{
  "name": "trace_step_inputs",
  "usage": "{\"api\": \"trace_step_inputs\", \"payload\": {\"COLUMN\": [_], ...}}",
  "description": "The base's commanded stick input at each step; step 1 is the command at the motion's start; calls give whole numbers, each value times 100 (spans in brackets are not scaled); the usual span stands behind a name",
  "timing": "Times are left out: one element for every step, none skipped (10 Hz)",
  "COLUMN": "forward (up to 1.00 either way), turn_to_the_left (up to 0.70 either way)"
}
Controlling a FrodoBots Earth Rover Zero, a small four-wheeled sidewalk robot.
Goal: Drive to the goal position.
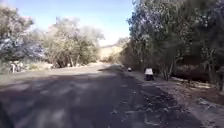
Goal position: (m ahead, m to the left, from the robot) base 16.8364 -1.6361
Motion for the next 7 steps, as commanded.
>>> {"api": "trace_step_inputs", "payload": {"forward": [100, 100, 100, 100, 100, 100, 100], "turn_to_the_left": [0, 0, 0, 0, 0, 0, 0]}}
